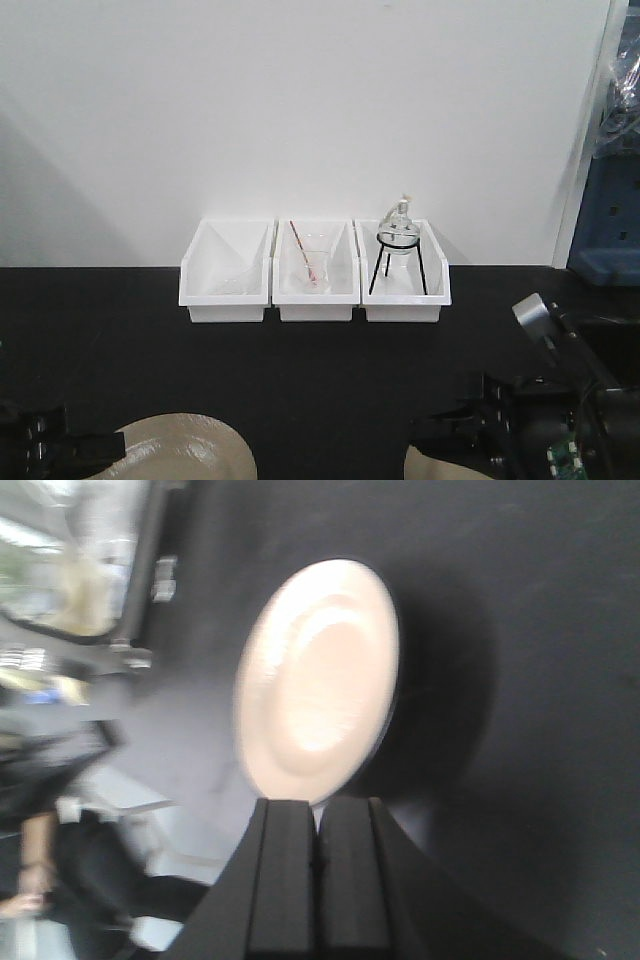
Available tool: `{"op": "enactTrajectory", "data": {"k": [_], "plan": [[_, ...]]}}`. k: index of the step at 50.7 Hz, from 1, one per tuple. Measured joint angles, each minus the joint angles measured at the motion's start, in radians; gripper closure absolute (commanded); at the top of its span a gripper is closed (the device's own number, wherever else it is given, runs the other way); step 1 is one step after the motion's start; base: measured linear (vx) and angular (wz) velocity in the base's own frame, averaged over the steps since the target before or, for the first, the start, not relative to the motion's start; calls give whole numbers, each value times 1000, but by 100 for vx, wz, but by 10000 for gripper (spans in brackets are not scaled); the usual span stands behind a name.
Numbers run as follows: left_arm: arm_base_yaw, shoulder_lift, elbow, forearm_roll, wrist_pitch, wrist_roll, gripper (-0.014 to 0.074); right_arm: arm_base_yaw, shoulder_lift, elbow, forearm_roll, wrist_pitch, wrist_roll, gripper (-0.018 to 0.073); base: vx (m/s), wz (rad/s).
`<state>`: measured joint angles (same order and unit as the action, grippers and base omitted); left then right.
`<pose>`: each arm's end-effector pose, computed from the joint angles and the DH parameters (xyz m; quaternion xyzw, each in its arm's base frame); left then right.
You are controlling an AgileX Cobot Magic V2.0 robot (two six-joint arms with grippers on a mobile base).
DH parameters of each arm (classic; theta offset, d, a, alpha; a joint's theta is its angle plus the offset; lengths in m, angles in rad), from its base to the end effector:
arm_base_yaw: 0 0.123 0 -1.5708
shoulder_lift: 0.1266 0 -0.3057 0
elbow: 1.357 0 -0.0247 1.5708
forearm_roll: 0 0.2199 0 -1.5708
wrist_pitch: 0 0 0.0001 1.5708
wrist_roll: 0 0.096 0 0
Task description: Arrange circular plates on left workspace
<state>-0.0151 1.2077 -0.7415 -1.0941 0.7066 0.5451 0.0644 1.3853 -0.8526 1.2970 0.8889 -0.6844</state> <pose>0.1981 -0.0584 0.3082 -0.0619 0.8805 -0.3544 0.3088 0.2318 0.0869 0.3115 0.0109 0.8546 0.4575 0.2452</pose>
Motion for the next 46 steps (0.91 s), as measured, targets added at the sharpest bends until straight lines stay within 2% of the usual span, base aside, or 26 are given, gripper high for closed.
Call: {"op": "enactTrajectory", "data": {"k": [7, 14, 19, 23, 35, 41, 46], "plan": [[151, 63, 0, 15, 86, 14, 596, -163, 6, -4, -4, 101, -18, 560, 0, 0], [346, 79, 0, 75, 159, 16, 596, -350, 6, -4, -56, 216, 2, 560, 0, 0], [436, 79, 0, 134, 171, 15, 596, -448, 6, -4, -92, 238, 6, 560, 0, 0], [462, 79, 0, 182, 169, 14, 596, -479, 6, -4, -109, 239, 7, 560, 0, 0], [463, 79, 0, 286, 194, 14, 591, -487, 6, -4, -121, 238, 4, 560, 0, 0], [463, 81, 0, 296, 203, 24, 555, -487, 6, -4, -121, 238, 4, 560, 0, 0], [463, 99, 0, 273, 204, 68, 479, -487, 6, -4, -121, 238, 4, 560, 0, 0]]}}
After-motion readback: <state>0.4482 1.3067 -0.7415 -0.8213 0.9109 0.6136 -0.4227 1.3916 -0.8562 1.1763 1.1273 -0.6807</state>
